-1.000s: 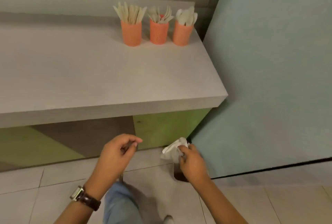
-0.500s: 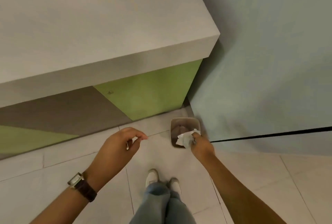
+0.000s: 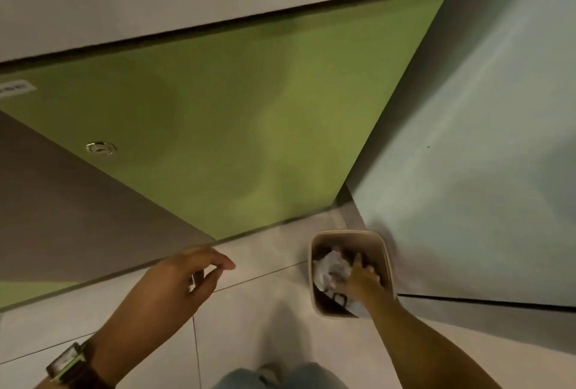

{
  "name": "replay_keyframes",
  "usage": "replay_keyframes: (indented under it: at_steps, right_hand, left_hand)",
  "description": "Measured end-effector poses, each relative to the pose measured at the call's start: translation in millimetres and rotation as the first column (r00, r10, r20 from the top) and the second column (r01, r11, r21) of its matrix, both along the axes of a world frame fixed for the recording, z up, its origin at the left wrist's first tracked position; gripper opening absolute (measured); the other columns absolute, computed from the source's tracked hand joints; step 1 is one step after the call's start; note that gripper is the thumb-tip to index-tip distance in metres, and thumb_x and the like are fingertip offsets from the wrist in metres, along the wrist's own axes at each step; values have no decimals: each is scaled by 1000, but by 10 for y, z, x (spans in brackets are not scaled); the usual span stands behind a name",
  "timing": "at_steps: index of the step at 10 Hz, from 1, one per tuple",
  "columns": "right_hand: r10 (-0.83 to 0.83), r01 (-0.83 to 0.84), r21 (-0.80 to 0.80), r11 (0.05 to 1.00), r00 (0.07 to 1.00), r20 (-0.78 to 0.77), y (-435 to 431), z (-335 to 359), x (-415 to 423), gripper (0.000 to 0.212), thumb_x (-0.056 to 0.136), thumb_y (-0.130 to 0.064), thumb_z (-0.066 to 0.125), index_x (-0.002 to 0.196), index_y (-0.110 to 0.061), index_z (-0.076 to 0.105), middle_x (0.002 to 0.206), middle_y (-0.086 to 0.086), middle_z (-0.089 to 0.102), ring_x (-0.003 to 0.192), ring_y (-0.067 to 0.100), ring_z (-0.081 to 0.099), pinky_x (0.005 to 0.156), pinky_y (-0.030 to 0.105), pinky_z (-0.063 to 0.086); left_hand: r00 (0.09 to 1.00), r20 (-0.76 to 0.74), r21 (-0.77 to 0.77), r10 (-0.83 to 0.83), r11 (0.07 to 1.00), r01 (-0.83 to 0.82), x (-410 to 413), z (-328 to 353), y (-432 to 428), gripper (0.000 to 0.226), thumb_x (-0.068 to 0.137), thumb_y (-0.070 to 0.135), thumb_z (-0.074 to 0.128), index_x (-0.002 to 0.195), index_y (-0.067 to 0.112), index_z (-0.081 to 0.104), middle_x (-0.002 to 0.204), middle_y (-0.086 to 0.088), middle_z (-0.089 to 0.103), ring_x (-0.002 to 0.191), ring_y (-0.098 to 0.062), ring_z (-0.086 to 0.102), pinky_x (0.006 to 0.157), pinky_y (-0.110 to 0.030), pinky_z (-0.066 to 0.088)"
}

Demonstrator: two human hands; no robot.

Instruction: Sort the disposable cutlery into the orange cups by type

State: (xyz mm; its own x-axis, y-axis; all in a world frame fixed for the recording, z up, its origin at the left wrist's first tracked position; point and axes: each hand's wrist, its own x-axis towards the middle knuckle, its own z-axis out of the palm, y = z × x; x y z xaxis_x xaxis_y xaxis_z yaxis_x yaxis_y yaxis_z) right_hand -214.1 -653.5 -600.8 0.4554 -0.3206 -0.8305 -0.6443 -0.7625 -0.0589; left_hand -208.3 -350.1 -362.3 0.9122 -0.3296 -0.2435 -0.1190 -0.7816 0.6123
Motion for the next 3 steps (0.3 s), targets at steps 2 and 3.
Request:
replay_keyframes:
  at_steps: [2, 3]
  right_hand:
    - [176, -171, -53, 984, 978, 113, 220, 640, 111, 60, 94, -45, 39, 144, -15, 28, 148, 11, 35, 137, 33, 30, 116, 51, 19]
    - [248, -252, 19, 968, 961, 123, 371, 1374, 92, 45, 91, -31, 47, 133, -16, 45, 135, 9, 51, 124, 32, 47, 106, 44, 37]
  left_hand:
    - [1000, 6, 12, 19, 1000, -19, -120, 369, 178, 57, 80, 8, 68, 88, 63, 55, 102, 39, 55, 73, 1, 56, 63, -7, 43]
    - [997, 15, -24, 75, 997, -75, -177, 955, 250, 51, 83, 12, 66, 82, 62, 57, 105, 38, 54, 77, -1, 56, 65, -7, 41]
